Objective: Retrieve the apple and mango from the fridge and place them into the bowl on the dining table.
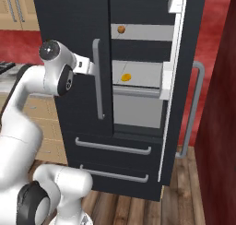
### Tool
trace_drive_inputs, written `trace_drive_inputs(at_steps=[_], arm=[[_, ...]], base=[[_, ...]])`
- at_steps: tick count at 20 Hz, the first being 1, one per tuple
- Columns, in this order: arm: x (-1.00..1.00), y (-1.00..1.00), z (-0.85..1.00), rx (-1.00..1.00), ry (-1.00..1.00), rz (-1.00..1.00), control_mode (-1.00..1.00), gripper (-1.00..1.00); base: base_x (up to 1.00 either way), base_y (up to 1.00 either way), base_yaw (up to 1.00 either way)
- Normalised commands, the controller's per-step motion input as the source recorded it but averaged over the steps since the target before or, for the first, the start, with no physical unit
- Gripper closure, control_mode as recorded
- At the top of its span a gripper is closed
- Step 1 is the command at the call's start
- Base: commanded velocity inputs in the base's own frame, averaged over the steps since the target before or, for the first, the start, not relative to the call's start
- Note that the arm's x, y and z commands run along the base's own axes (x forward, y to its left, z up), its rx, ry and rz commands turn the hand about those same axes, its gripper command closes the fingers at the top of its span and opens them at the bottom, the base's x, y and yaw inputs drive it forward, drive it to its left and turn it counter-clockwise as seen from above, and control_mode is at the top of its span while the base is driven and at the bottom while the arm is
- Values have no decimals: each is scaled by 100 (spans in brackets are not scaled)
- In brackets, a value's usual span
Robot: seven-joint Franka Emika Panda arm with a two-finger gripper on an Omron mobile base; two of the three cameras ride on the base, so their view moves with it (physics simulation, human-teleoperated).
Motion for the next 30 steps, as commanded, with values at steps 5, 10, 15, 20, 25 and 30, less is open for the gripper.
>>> trace_drive_inputs(at_steps=[5, 10, 15, 20, 25, 30], arm=[[79, 0, -2, 0, 5, 0, -100, -100], [70, 0, -10, 0, 1, 0, -100, -100], [53, -3, -22, 0, 0, 0, -100, -100], [45, -5, -24, 0, 0, 0, -100, -100], [49, -4, -15, 0, 0, 0, -100, -100], [52, 0, -12, 0, 0, 0, -100, -100]], base=[[0, 0, 0], [0, 0, 0], [0, 0, 0], [0, 0, 0], [0, 0, 0], [0, 0, 0]])
